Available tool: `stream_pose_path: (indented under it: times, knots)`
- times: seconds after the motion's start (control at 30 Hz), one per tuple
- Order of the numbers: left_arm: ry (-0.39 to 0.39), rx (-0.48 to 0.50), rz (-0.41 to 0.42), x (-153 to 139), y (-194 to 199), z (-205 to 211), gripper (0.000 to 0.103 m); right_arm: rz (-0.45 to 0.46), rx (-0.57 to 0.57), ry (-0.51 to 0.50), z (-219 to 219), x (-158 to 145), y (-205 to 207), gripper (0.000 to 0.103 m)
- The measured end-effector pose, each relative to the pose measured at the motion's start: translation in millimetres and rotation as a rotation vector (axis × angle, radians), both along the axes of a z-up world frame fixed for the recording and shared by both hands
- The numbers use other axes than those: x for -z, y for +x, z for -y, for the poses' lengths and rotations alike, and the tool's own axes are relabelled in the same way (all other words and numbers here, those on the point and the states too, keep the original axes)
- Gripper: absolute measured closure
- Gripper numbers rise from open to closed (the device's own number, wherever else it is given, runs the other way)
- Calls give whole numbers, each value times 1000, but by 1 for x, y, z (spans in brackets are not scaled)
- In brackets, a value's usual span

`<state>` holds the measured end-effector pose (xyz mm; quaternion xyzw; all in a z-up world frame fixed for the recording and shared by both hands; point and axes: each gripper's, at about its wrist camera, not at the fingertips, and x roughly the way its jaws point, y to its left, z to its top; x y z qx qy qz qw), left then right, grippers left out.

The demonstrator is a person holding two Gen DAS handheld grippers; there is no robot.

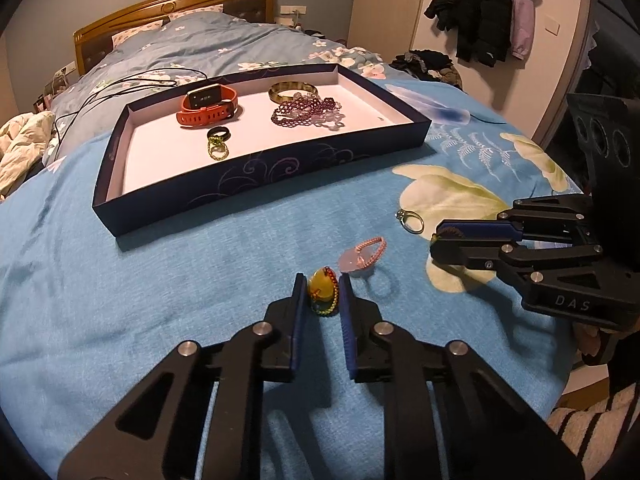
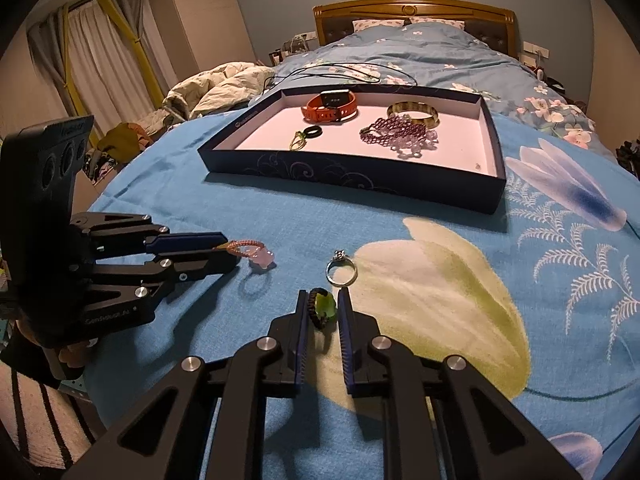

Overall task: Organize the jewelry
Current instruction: 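Grasp the yellow duck pendant with the left gripper while the right grasps the green bead ring, then carry the duck pendant and green bead ring into the box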

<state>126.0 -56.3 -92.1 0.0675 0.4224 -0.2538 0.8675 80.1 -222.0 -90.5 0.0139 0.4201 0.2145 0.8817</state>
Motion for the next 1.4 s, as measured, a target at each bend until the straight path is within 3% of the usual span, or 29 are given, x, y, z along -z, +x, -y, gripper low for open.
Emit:
stream_pose_path:
  times: [0.73, 1.4]
  knots:
    - [-39, -36, 60, -21, -7, -16, 87, 45, 28, 48, 8, -17, 1, 91]
    - [-50, -72, 156, -51, 11, -22, 87, 133, 38, 49, 9, -44, 27, 91]
